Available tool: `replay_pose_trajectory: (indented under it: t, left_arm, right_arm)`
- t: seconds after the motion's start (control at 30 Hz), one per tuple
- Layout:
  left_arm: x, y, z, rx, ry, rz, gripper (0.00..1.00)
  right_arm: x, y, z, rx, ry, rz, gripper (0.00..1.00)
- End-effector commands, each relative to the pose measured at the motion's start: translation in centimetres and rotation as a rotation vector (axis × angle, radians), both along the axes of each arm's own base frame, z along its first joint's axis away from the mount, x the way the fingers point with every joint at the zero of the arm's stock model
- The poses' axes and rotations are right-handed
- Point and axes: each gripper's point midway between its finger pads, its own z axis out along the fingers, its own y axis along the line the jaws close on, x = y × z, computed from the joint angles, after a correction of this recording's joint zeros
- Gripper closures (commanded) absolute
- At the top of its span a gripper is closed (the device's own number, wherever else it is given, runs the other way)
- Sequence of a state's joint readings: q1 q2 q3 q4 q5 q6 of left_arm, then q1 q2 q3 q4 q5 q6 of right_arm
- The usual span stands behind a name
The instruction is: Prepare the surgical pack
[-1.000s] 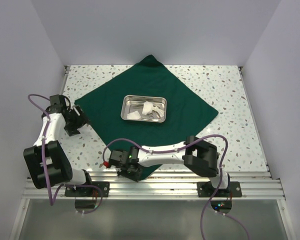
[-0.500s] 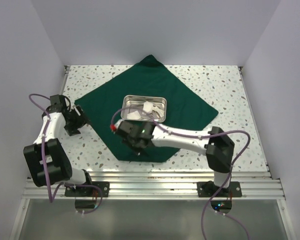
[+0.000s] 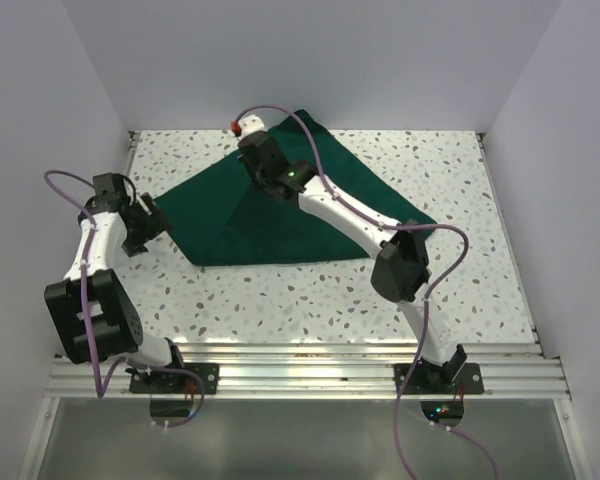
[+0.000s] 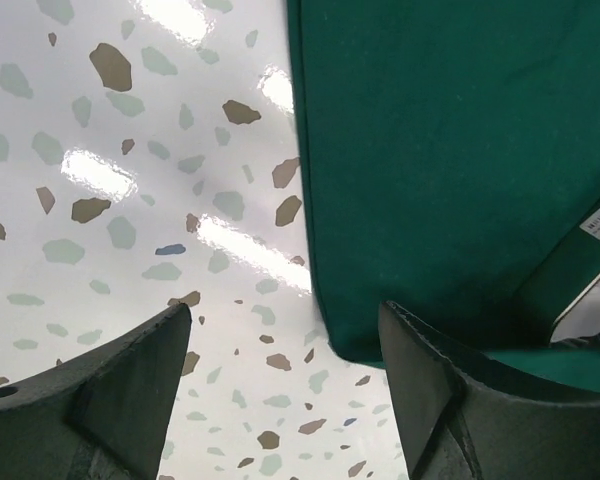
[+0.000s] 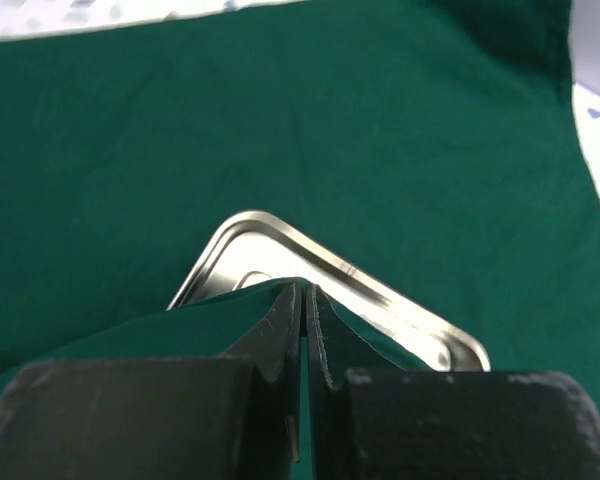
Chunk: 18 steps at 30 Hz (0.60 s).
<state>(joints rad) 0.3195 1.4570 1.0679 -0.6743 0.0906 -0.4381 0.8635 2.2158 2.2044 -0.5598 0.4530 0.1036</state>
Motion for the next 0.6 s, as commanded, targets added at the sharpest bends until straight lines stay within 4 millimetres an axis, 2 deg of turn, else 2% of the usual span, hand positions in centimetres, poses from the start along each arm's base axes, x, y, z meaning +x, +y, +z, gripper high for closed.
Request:
replay_pose_trajectory:
  t: [0.0,0.03,0.07,0.1,0.13,0.17,0.37,0.43,0.57]
  left_arm:
    - [0.8,0.7,-0.9,0.014,0.030,0.013,0.20]
    - [0.9,0.6,-1.2,0.009,0.032,0.007,0.20]
    - [0.9,0.6,-1.4,0.004,0.035,0.007,0.20]
    - [1.1,0.3,-1.9,-0.012,0.035,0.002,0.20]
    - [1.2,0.3,-2.1,-0.018,0.039,0.001,0.20]
    - [1.2,0.3,-2.6,-0.022,0.057,-0.003,0.20]
    - [2.0,1.1,-2.0,0.009,0.063,0.000,0.20]
    - [2.1,1.4,-1.7,0.022,0.067,0.005,0.20]
    - [2.7,1.8,-2.4,0.022,0.087,0.018,0.20]
  right_arm:
    - [5.1,-0.9,4.6,0.074,-0.151,-0.060,1.00]
    - [6.1,-1.4,4.6,0.075,-0.162,-0.074,1.00]
    - [6.9,-1.3,5.6,0.101,-0.191,-0.078,1.00]
    - [7.7,-1.1,4.2,0.091,-0.184,-0.083,1.00]
    - [8.7,-1.7,4.0,0.094,-0.189,-0.103,1.00]
    - [9.1,-1.9,4.7,0.103,-0.207,-0.111,1.00]
    - [12.3,-3.8,1.9,0.135,-0.182,-0.170,1.00]
    - [13.6,-5.4,0.8,0.149,-0.159,-0.211,1.00]
    - [14.7,-6.5,-0.8,0.173,-0.120,-0.211,1.00]
